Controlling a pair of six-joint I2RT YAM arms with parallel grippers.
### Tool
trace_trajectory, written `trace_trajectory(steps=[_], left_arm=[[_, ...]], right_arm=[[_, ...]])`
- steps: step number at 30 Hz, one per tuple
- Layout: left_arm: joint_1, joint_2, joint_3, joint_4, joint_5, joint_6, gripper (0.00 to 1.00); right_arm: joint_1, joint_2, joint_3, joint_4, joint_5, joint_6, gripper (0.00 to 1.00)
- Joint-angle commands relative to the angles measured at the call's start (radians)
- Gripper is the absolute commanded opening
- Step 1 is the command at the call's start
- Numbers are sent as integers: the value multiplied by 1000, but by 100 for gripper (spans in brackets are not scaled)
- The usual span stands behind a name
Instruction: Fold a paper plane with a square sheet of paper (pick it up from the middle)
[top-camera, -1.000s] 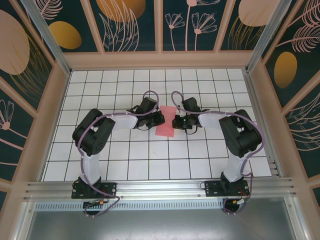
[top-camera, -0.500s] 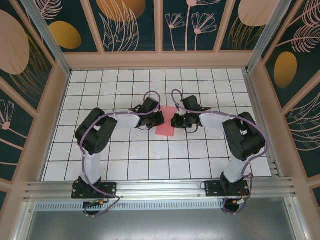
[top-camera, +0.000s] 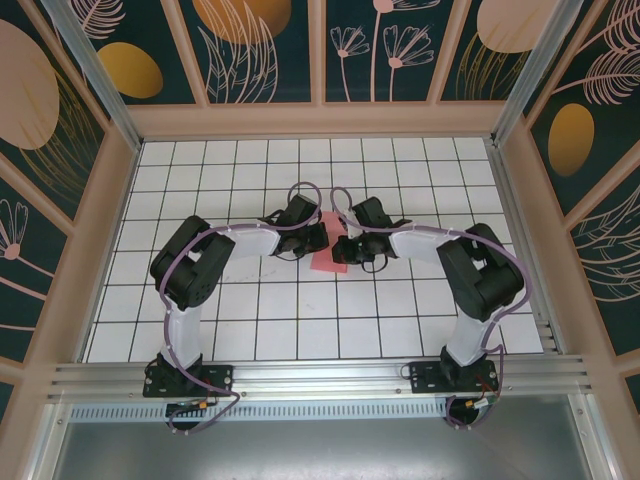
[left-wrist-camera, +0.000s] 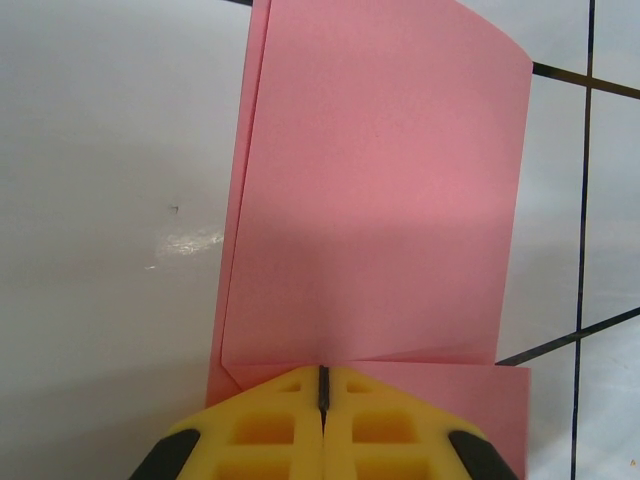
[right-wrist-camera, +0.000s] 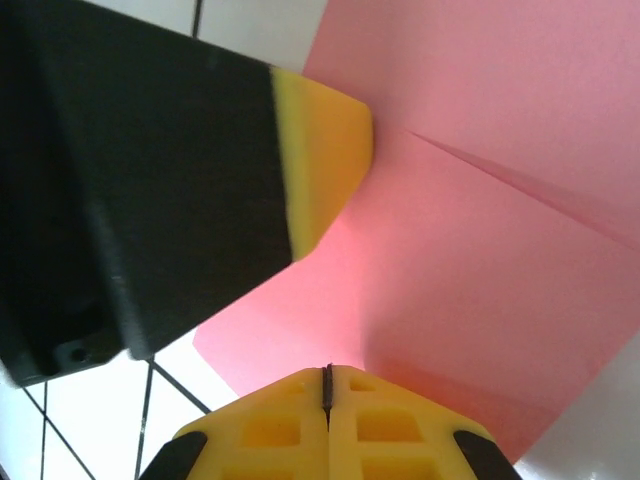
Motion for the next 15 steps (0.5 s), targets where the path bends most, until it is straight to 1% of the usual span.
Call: trace_trajectory(steps=[1,15], left_arm=[[-5,54,-6,-88,-41,6,7],[-6,62,-1,-123,-81,-6,7]], right_arm=[[4,30,34,5,-25,-29,3],[5,48,31,-95,53,-86,2]])
